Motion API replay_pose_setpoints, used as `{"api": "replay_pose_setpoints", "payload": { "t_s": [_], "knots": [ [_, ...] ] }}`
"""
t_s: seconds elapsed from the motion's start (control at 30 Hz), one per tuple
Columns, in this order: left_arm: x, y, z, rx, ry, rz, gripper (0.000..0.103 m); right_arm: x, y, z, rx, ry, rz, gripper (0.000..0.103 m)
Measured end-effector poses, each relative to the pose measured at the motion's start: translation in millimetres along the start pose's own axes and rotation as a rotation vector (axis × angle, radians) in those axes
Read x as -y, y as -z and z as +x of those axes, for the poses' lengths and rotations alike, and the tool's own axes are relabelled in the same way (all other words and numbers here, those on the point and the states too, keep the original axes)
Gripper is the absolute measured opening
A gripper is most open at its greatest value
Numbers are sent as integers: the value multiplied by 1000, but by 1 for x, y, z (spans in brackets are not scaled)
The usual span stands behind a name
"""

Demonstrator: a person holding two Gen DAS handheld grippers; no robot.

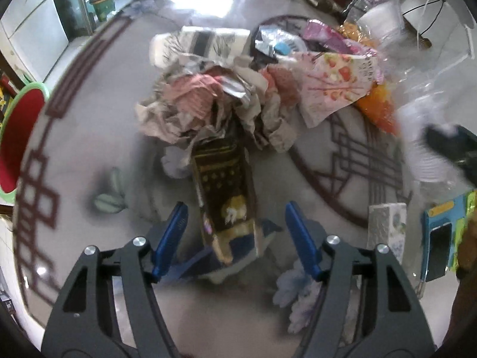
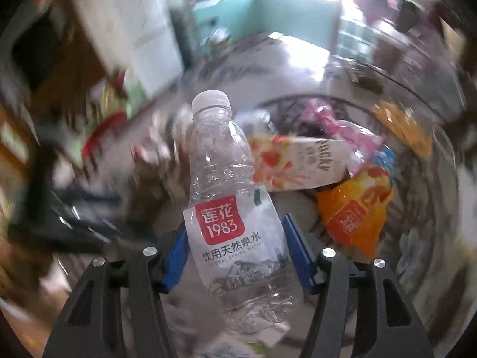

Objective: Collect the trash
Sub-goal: 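Grasp a dark snack wrapper with the left tool while the right tool grasps a water bottle, then release the water bottle from the right tool back onto the table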

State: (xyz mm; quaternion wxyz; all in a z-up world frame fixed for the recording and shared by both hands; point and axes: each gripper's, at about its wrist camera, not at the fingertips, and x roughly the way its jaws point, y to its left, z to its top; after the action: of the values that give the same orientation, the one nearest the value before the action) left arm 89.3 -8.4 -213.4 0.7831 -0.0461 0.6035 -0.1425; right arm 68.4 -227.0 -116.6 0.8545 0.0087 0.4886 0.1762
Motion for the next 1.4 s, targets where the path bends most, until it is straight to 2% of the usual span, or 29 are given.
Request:
{"api": "replay_pose_setpoints", "payload": {
  "t_s": [0.07, 0.1, 0.13, 0.23, 0.4, 0.63, 0.7, 0.73, 0.8, 0.87, 0.97, 1.03, 1.07, 1.1, 1.13, 1.27, 1.4],
  "knots": [
    [1, -2, 9, -13, -7, 5, 58, 6, 3, -8, 46, -27, 105, 58],
    [2, -3, 11, -14, -11, 9, 49, 5, -2, -8, 54, -32, 130, 58],
    [3, -2, 13, -15, -18, 20, 45, 7, -3, -10, 60, -36, 157, 58],
    [5, 3, 9, -4, -2, 49, 40, 5, -9, -12, 69, -61, 205, 58],
    [1, 11, -22, 69, 24, 81, 38, -6, -21, -13, 103, -76, 224, 57],
    [-6, 24, -95, 239, 77, 50, 38, -26, -35, -7, 130, -127, 220, 53],
    [-6, 24, -110, 287, 72, 34, 38, -35, -37, -5, 128, -129, 201, 39],
    [-10, 26, -122, 319, 68, 19, 38, -40, -38, -3, 120, -133, 192, 37],
    [-12, 24, -131, 354, 61, 2, 38, -51, -38, 5, 86, -118, 161, 15],
    [-15, 26, -135, 367, 49, -9, 38, -61, -35, 16, 39, -106, 130, 13],
    [-25, 34, -138, 369, 49, -34, 38, -64, -25, 33, -33, -109, 142, 17],
    [-35, 38, -144, 385, 55, -58, 38, -65, -19, 37, -59, -74, 137, 22],
    [-39, 40, -149, 393, 62, -70, 38, -65, -18, 38, -68, -58, 133, 36],
    [-41, 41, -151, 398, 65, -76, 38, -66, -17, 40, -83, -39, 127, 55],
    [-45, 42, -156, 408, 66, -82, 38, -67, -16, 41, -86, -31, 122, 60],
    [-57, 44, -164, 423, 53, -105, 38, -70, -11, 43, -92, 4, 106, 69],
    [-68, 45, -163, 415, 51, -143, 38, -76, -8, 46, -95, -29, 121, 71]
  ]
}}
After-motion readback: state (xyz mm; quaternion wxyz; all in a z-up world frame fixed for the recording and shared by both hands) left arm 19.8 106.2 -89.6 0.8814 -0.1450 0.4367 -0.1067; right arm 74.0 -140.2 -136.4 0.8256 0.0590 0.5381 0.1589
